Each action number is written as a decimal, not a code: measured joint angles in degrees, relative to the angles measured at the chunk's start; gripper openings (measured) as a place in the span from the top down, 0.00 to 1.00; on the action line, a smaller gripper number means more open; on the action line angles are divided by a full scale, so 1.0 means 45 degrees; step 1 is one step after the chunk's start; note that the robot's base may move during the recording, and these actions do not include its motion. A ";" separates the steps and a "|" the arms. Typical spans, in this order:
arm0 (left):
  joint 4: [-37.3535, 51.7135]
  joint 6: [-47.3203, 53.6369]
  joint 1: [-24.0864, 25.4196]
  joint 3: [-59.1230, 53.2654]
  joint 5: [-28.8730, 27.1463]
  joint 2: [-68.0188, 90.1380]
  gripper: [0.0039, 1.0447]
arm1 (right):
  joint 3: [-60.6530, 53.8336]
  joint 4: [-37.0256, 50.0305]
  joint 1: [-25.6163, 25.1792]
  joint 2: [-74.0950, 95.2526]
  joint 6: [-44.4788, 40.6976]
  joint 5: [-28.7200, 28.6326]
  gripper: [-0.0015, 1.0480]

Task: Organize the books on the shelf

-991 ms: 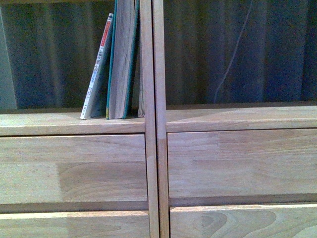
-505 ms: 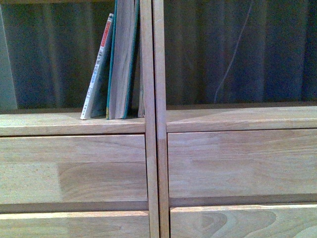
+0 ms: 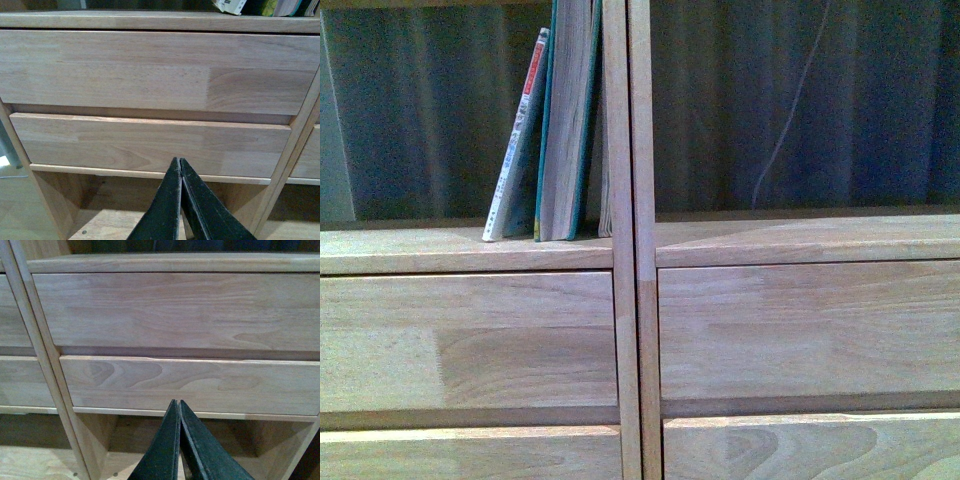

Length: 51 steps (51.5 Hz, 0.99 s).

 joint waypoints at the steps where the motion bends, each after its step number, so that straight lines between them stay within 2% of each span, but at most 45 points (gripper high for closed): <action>1: -0.0078 0.0000 0.0000 0.0000 0.0000 -0.0073 0.98 | 0.0000 0.0000 0.0000 -0.0005 -0.0005 0.0005 0.97; 19: -0.1122 0.0000 0.0000 0.0005 0.0000 -0.1112 0.98 | 0.0000 0.0000 0.0000 -0.0005 -0.0005 0.0015 0.97; 22: -0.2812 0.0000 0.0000 0.0005 -0.0010 -0.2385 0.98 | 0.0000 0.0000 0.0000 -0.0005 0.0000 0.0015 0.97; 24: -0.3167 0.0005 0.0000 0.0005 -0.0005 -0.2914 0.98 | 0.0000 -0.0005 0.0000 -0.0005 0.0000 0.0015 0.97; 36: -0.3269 0.0000 0.0000 0.0005 -0.0005 -0.3211 0.98 | 0.0000 -0.0010 0.0000 -0.0005 -0.0024 0.0015 0.96; 40: -0.3279 -0.0005 0.0000 0.0005 -0.0005 -0.3211 0.91 | 0.0000 -0.0010 0.0000 -0.0005 -0.0024 0.0015 0.85; 51: -0.3288 -0.0005 0.0000 0.0005 -0.0005 -0.3211 0.59 | 0.0000 -0.0010 0.0000 -0.0005 -0.0024 0.0015 0.54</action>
